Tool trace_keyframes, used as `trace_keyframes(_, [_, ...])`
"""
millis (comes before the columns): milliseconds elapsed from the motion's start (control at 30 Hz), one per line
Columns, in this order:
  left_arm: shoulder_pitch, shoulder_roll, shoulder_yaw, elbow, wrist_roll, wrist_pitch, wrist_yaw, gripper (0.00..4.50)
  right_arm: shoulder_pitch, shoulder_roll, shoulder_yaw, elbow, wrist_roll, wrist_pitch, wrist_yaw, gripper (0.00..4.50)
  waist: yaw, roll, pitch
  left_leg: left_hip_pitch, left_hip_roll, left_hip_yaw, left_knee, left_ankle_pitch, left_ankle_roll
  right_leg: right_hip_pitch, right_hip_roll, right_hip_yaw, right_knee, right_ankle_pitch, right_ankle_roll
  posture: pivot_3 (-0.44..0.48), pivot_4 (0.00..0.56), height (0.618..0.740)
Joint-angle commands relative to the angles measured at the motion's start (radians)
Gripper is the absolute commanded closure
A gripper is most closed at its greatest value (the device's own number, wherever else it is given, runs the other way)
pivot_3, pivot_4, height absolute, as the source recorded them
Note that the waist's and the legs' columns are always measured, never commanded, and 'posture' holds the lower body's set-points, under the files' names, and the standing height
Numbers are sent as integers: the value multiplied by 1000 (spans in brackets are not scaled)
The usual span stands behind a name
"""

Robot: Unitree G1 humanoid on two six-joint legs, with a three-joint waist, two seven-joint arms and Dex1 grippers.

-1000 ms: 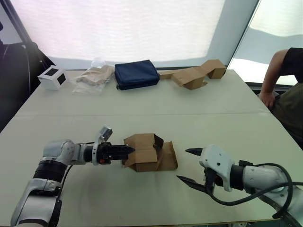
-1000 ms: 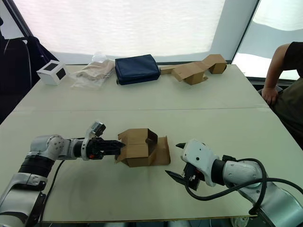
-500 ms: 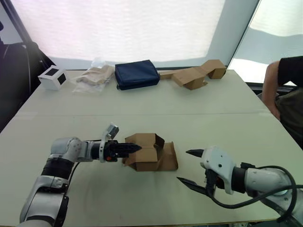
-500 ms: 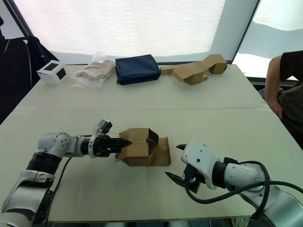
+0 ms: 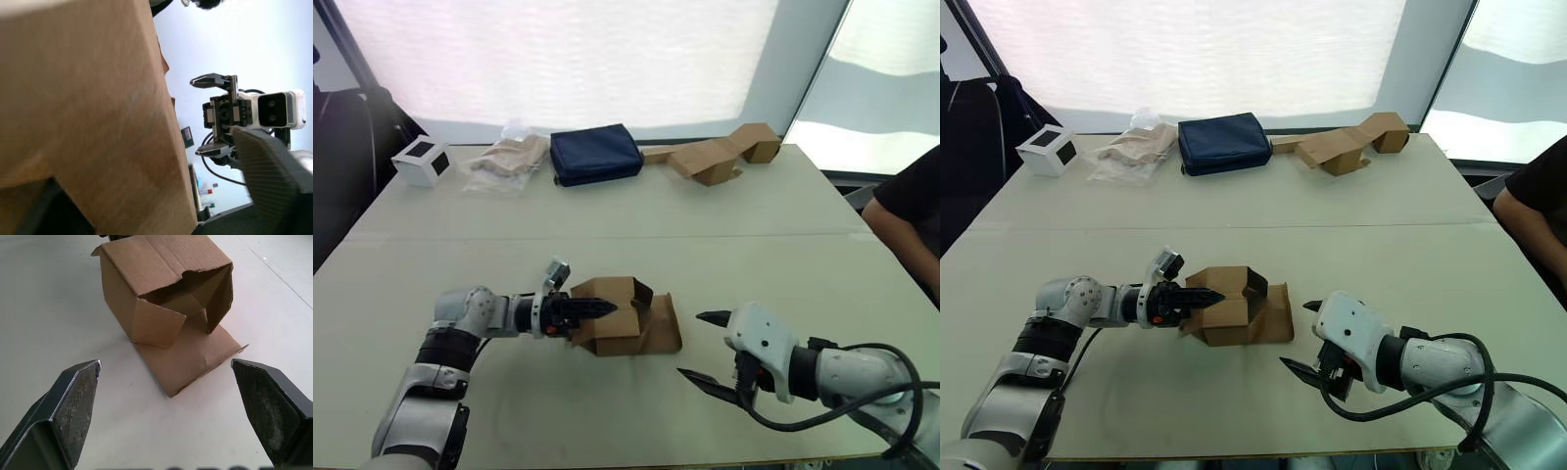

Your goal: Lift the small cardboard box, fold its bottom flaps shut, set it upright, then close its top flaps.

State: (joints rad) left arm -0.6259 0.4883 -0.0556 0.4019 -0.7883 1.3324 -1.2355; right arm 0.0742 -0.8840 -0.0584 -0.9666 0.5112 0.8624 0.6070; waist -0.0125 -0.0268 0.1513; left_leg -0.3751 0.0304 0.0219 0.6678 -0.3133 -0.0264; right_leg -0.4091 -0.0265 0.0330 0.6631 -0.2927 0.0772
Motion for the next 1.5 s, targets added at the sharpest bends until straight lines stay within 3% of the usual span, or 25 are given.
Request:
trace_keyframes(33, [-18, -11, 30, -21, -24, 24, 14, 2430, 9, -5, -7, -21, -15, -24, -3, 0, 0, 0, 0, 0, 0, 0, 0, 0, 0, 0, 0, 0, 0, 0, 0, 0, 150, 740])
trace_keyframes(200, [-12, -21, 47, -50, -36, 42, 43, 4260, 14, -4, -5, -22, -20, -28, 0, 0, 0, 0, 0, 0, 0, 0, 0, 0, 0, 0, 0, 0, 0, 0, 0, 0, 150, 740])
trace_keyframes(400, [-13, -7, 97, -100, -44, 3, 58, 4260, 10, 23, -23, -8, 5, -28, -3, 0, 0, 0, 0, 0, 0, 0, 0, 0, 0, 0, 0, 0, 0, 0, 0, 0, 150, 740])
trace_keyframes(633, [-111, 115, 22, -202, 53, -237, -63, 4260, -113, 212, -209, 95, 255, 50, -113, 0, 1, -1, 1, 0, 0, 0, 0, 0, 0, 0, -1, 1, 0, 0, 0, 0, 150, 740])
trace_keyframes(667, [-141, 130, 9, -202, 67, -268, -85, 4404, -145, 235, -236, 117, 291, 59, -140, 519, 2, -1, 1, 0, 0, 0, 0, 0, 0, 0, -1, 1, 0, 0, 0, 0, 150, 740])
trace_keyframes(800, [-308, 194, -74, -157, 175, -461, -244, 4404, -400, 393, -302, 222, 495, 56, -361, 1884, 0, 0, 3, -1, 0, 0, 0, 1, -2, 0, -1, 1, 0, 0, 0, 0, 150, 740])
trace_keyframes(1000, [-444, 217, -159, -80, 218, -560, -378, 4404, -590, 421, -326, 293, 666, 42, -534, 4203, -1, 7, 5, -2, 0, 1, -2, 0, 0, -3, 0, 1, 0, 0, -1, 0, 150, 740])
trace_keyframes(1167, [-469, 200, -185, -43, 214, -610, -379, 4404, -618, 358, -274, 290, 645, 53, -576, 4367, -2, 7, 5, -17, 0, 1, 3, 0, 0, -16, 0, 1, 3, 0, 0, 0, 150, 740])
trace_keyframes(1500, [-452, 136, -139, -41, 239, -650, -363, 4404, -534, 302, -158, 250, 559, 32, -556, 4367, -3, 7, 5, -20, 1, 1, 13, -4, 7, -16, 0, 1, 5, 0, 0, 0, 150, 740])
